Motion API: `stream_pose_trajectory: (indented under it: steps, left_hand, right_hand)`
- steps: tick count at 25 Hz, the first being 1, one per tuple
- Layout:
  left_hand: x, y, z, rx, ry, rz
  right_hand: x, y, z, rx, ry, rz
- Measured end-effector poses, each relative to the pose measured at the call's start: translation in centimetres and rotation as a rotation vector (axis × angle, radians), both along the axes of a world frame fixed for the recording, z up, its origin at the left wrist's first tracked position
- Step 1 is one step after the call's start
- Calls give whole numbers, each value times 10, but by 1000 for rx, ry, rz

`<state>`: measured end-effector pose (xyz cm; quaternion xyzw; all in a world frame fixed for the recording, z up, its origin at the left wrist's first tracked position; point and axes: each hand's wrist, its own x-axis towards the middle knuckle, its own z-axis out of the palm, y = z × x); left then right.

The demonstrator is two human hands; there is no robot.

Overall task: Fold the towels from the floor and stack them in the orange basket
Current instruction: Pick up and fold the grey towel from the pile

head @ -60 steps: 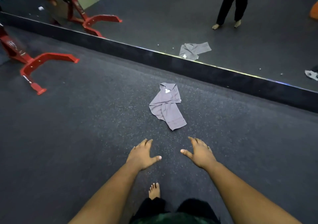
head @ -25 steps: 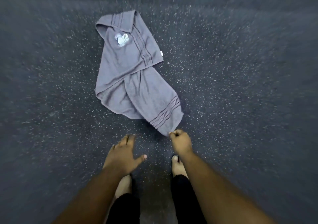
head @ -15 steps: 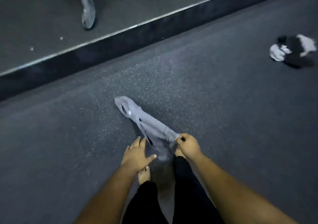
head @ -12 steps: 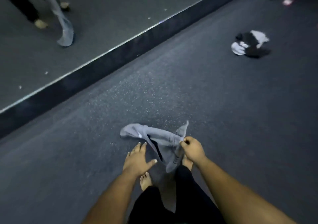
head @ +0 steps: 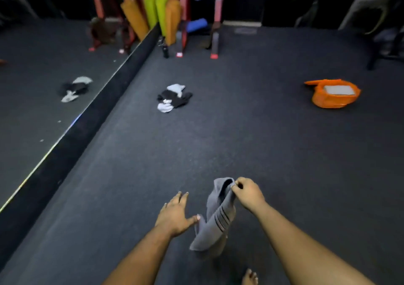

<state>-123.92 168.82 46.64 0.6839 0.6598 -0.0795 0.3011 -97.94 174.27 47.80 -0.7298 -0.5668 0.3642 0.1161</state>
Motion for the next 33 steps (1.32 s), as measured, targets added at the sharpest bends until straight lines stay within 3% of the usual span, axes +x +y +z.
stream_pose_trajectory:
  steps: [7, 14, 21, 28, 33]
  left_hand:
    - [244, 147, 44, 108, -22, -297]
    - [431, 311, 50, 183, -60, -506]
    - [595, 474, 68, 158, -63, -727]
    - [768, 600, 76, 199, -49, -791]
    - [892, 671, 75, 174, -17, -721]
  right_hand:
    - [256, 56, 47, 98, -178, -191]
    - [441, 153, 60, 115, -328, -368]
    - [592, 261, 87, 122, -305, -614]
    - [760, 367, 90, 208, -268, -700]
    - [885, 459, 89, 244, -274, -599]
